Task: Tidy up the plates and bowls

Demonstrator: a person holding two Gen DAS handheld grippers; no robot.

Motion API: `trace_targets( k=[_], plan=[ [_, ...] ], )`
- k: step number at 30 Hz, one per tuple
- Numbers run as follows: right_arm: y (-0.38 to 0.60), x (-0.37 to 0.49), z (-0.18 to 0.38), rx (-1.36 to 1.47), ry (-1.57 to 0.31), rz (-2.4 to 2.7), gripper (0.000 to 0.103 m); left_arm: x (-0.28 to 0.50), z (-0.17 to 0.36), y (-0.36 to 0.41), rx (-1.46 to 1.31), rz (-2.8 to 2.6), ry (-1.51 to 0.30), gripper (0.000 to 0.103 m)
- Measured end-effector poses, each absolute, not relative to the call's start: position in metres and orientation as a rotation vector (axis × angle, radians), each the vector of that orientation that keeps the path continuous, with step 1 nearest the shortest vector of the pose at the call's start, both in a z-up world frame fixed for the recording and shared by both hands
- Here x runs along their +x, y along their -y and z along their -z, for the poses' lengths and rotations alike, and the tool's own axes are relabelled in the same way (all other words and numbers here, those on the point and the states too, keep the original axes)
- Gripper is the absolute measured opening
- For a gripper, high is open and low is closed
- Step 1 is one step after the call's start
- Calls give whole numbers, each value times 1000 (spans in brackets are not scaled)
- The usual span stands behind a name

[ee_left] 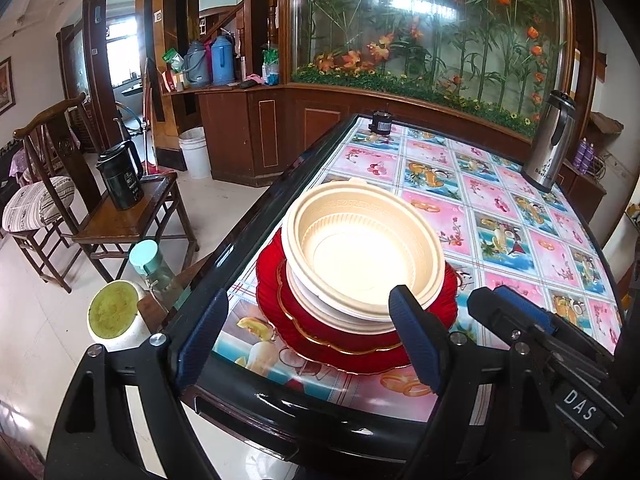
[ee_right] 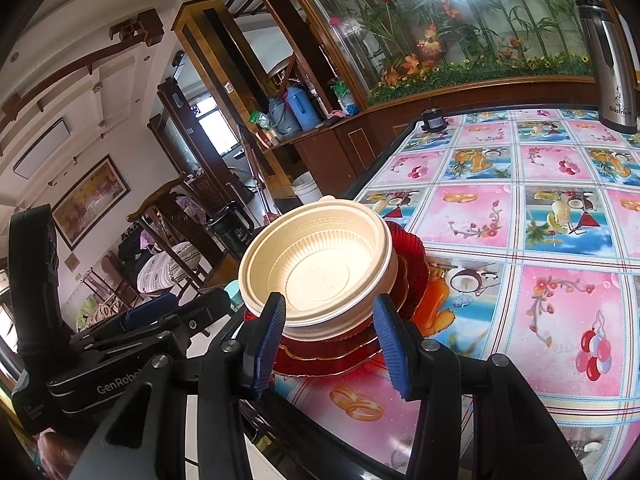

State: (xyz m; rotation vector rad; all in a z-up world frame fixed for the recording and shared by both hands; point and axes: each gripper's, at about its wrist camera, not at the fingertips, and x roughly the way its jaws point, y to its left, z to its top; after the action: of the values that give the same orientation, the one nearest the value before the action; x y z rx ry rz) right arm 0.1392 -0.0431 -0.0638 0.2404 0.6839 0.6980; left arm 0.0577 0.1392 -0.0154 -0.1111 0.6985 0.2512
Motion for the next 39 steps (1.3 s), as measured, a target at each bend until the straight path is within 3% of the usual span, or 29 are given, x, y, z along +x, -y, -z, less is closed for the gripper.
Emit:
trace_targets(
  k=[39],
  plan=[
    [46,137,62,259,-664,-689,52,60,21,-142,-101,-295,-735,83]
  ],
)
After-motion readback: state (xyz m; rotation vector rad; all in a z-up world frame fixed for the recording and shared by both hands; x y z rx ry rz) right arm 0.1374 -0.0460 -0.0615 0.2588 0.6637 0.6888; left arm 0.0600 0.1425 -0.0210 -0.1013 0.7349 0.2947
